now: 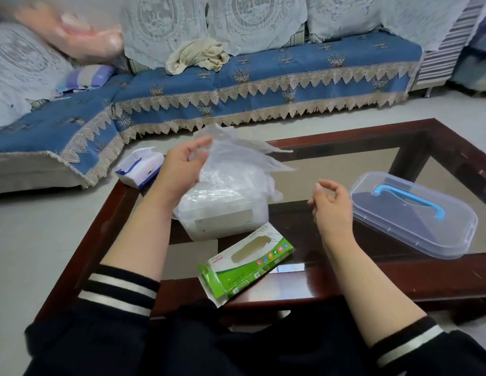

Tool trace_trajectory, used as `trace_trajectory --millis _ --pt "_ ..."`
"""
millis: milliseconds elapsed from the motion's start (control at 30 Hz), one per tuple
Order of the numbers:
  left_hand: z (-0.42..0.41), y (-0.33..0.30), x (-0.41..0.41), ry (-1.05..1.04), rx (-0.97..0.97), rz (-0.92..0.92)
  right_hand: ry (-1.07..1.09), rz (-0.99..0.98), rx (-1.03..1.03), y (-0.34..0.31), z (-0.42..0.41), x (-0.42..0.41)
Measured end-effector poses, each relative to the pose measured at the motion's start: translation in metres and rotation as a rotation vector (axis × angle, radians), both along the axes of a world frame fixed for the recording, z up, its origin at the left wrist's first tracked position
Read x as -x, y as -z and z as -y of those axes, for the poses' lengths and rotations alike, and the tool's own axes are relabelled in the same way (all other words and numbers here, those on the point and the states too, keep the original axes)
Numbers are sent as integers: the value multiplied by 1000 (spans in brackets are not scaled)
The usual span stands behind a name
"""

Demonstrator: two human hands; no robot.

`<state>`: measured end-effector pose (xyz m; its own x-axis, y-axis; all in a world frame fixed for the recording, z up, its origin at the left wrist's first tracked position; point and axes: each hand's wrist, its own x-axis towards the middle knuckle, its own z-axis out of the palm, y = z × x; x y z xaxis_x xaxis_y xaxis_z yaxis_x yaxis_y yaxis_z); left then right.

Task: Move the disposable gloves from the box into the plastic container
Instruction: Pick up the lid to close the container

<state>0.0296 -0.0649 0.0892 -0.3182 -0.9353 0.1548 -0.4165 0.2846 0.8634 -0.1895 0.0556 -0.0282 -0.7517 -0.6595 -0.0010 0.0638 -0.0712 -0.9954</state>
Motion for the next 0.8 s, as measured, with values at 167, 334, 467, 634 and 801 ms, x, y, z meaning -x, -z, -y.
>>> trace_trajectory --millis 167,334,467,634,801 --pt "31 27 -4 -83 -29 286 -123 -104 -44 5 3 -15" --pt "42 39 -5 -30 50 841 -261 -208 -128 5 5 -30" --pt "46 42 -13 -6 42 1000 -315 -244 -194 6 8 -39" --pt "32 29 -25 -223 400 1123 -94 -304 2 -20 0 -50" --pt "24 25 -15 -37 355 898 -394 -741 -65 -82 39 -74"
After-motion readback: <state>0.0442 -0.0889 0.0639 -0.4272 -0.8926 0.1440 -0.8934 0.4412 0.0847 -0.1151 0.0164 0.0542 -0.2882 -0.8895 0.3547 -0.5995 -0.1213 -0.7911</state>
